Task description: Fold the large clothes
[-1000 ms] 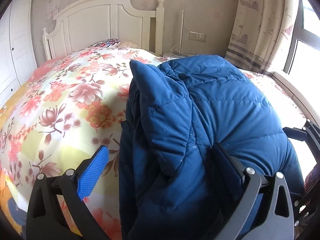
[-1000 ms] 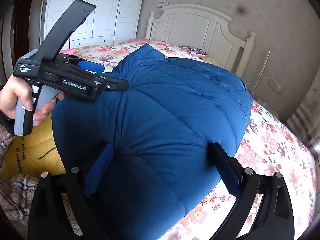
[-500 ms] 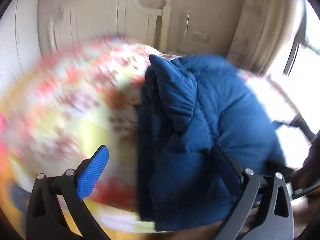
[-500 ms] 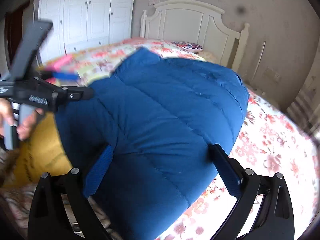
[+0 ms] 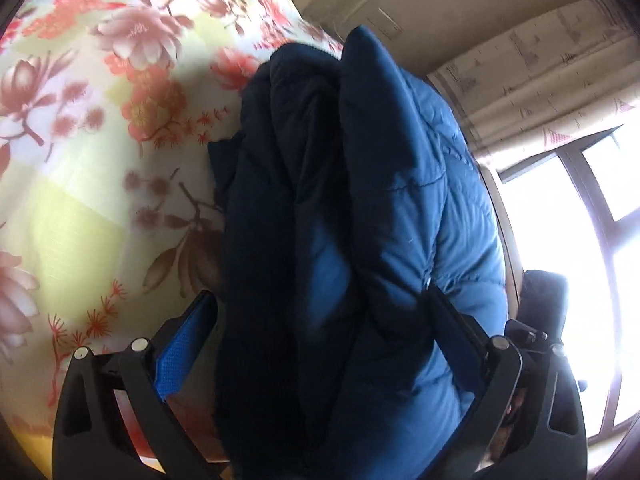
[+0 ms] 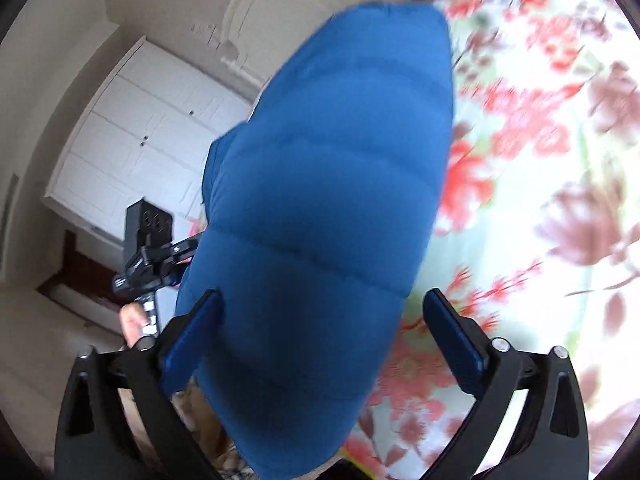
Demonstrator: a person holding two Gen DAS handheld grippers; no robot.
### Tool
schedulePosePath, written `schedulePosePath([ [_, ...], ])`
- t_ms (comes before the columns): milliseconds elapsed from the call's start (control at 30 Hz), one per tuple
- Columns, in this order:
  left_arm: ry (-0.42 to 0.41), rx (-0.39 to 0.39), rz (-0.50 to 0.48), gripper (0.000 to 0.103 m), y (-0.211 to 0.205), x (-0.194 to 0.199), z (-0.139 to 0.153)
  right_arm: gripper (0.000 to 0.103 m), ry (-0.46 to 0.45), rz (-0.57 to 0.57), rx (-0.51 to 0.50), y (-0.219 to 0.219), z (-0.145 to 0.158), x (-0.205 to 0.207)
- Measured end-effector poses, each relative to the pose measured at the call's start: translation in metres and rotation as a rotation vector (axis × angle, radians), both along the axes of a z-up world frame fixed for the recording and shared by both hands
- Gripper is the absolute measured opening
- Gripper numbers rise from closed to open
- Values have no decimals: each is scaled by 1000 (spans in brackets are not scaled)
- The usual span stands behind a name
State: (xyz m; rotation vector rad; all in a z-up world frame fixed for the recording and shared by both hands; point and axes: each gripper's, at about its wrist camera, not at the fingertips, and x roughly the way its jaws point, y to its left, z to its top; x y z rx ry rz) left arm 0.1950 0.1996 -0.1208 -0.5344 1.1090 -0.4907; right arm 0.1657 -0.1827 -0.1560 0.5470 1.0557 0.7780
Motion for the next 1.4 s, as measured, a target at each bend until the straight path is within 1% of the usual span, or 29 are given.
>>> schedulePosePath([
  [33, 11, -28, -20, 101, 2, 0, -5, 99, 8, 17, 0, 5, -3, 1],
  [67, 4, -65, -29, 101, 5, 0, -10, 99, 13, 32, -1, 9, -4, 2],
  [167, -17, -109, -53, 101, 7, -4, -12, 99, -23, 48, -44, 23, -4, -1],
  [200, -13, -150, -77, 101, 5, -6, -15, 99, -28, 47, -46, 22, -3, 3],
  [233, -23, -168, -89, 101, 1, -9, -16, 99, -35, 44, -45, 23, -3, 2],
  [267, -35, -164, -97, 101, -2, -12, -15, 98, -44, 43, -45, 23, -3, 1],
  [300, -52, -162, -102, 99, -5, -16, -14, 93, -67, 42, -49, 25, -2, -2],
  [333, -73, -149, -93, 96, -8, -22, -12, 90, -104, 38, -67, 26, 1, -6],
  [367, -91, -135, -81, 94, -10, -26, -9, 85, -125, 37, -81, 30, 3, -5],
  [400, -122, -114, -66, 90, -11, -33, -5, 81, -163, 34, -109, 34, 6, -4],
  [433, -137, -102, -59, 85, -13, -38, -1, 80, -189, 30, -126, 35, 8, -5],
  [467, -163, -72, -46, 83, -15, -44, 4, 78, -223, 27, -148, 38, 11, -9],
  [533, -201, -26, -34, 75, -22, -51, 11, 74, -261, 18, -166, 44, 15, -9],
  [600, -235, 13, -25, 73, -31, -59, 22, 71, -303, -2, -173, 42, 20, -11],
  [667, -262, 22, -23, 72, -43, -62, 32, 70, -337, -31, -165, 33, 25, -12],
  [767, -301, 16, -33, 70, -55, -67, 43, 69, -390, -80, -163, 20, 36, -12],
  [900, -350, -8, -56, 70, -84, -51, 51, 68, -446, -143, -173, -6, 43, -15],
  [967, -344, -21, -72, 70, -100, -37, 50, 67, -474, -181, -199, -22, 45, -10],
  [1167, -344, -42, -119, 70, -155, 18, 41, 67, -506, -283, -256, -63, 46, 15],
  [1200, -344, -45, -122, 70, -162, 27, 39, 67, -517, -300, -270, -78, 47, 20],
  [1233, -343, -46, -127, 70, -170, 37, 36, 67, -522, -313, -283, -83, 46, 25],
  [1333, -323, -45, -138, 70, -193, 64, 26, 67, -516, -353, -327, -100, 43, 43],
  [1400, -318, -18, -142, 70, -208, 76, 19, 66, -486, -375, -345, -113, 36, 55],
])
